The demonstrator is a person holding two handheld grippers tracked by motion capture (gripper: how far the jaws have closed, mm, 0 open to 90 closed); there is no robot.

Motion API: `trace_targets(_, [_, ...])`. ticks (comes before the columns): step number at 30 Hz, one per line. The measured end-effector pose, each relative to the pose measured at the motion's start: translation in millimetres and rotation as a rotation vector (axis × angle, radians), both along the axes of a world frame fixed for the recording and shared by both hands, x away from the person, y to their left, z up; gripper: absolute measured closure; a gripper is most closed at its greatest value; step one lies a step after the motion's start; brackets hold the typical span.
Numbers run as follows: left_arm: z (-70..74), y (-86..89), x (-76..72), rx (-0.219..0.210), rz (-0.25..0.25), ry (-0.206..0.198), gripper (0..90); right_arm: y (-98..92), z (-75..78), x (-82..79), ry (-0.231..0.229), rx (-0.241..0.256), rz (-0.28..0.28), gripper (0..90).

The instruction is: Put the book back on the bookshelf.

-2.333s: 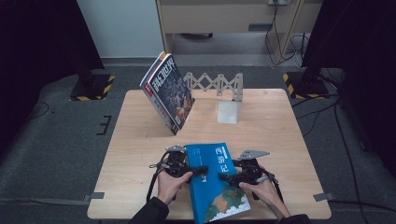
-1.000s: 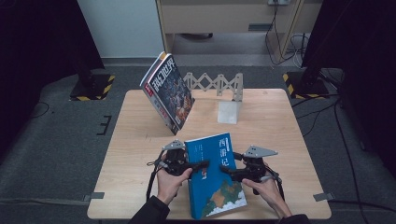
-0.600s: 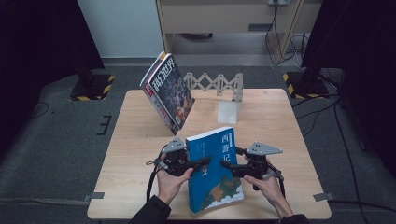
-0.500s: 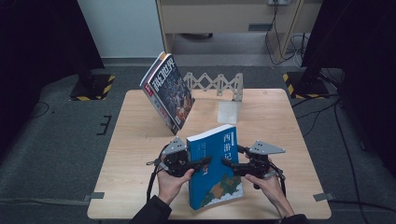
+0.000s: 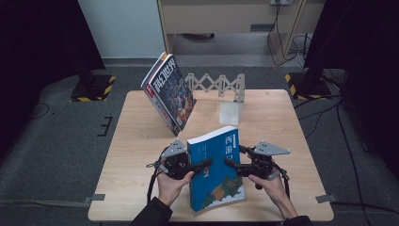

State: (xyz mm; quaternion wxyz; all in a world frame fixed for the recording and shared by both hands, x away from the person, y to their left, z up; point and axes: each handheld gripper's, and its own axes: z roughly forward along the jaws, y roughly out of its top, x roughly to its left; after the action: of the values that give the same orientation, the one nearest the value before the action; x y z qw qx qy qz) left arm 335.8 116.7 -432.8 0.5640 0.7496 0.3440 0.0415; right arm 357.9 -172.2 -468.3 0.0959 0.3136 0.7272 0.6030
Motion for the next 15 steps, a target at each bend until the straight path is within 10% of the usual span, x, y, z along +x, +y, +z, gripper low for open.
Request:
trace_targets(6, [5.0,-2.5,-0.9,-0.004,-0.017,-0.014,60.6,-0.8,0.7,1.6,0.03,-0.006,0.001,26.4])
trace_targets(15, [27.6,-3.8,-8.8,0.01,-0.026,-0.143,61.2,0.0,28.3,-1.0,-0.073,0.023,-0.02,28.8])
